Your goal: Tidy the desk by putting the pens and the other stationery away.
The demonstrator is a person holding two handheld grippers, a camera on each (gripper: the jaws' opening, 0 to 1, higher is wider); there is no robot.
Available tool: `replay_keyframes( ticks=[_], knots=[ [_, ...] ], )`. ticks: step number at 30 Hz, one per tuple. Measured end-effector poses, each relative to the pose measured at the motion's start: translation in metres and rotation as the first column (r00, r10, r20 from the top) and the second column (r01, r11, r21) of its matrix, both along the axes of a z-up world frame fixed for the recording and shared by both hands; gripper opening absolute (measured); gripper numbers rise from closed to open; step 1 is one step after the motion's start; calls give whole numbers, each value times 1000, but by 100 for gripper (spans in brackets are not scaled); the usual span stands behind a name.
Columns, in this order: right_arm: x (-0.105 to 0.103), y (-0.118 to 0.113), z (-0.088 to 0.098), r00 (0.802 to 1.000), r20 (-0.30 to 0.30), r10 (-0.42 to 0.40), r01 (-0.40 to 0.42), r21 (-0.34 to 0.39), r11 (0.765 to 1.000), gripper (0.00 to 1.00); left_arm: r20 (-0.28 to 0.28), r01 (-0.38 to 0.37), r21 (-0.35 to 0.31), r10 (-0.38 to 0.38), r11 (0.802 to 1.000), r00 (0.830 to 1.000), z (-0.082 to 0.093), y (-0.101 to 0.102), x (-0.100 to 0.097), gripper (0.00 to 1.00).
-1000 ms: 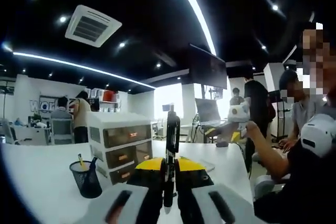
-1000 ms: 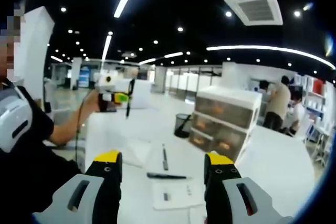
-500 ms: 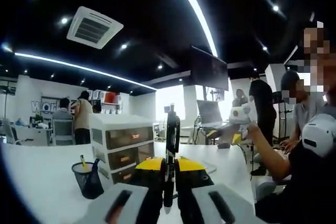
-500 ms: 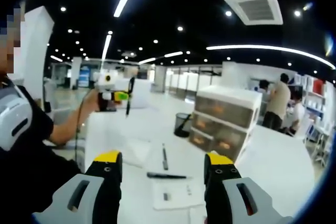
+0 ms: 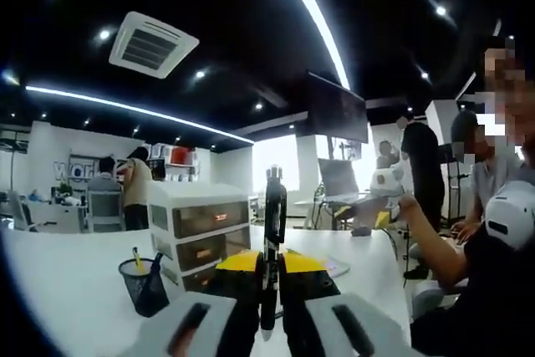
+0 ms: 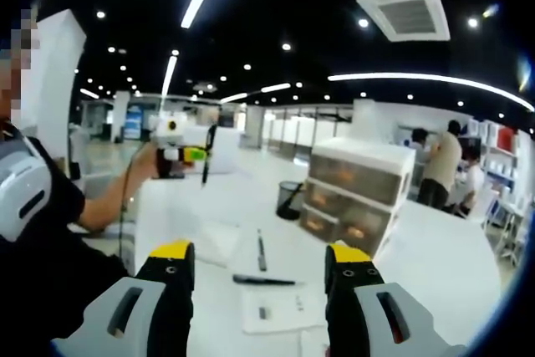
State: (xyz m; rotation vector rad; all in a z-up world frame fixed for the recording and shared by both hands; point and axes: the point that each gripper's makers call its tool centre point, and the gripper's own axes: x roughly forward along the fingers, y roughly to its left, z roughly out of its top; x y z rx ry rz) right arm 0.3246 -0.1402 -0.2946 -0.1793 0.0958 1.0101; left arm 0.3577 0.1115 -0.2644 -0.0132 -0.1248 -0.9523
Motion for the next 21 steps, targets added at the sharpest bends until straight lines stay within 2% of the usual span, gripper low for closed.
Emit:
replay_keyframes(
  ticks=[7, 15, 21],
  knots=[
    [1, -5, 2, 1000, 4, -6, 6, 8, 1000, 60, 13, 2, -21, -2, 1000, 1000, 9, -1, -1, 8],
    [1, -3, 2, 1000, 4, -6, 6, 6, 1000, 60, 11, -3, -10, 3, 1000, 1000, 15, -5, 13, 8],
    [1, -4, 2, 1000, 5, -6, 6, 7, 1000, 60, 2, -29, 0, 29, 1000, 1000, 21, -6, 32, 8]
  ],
)
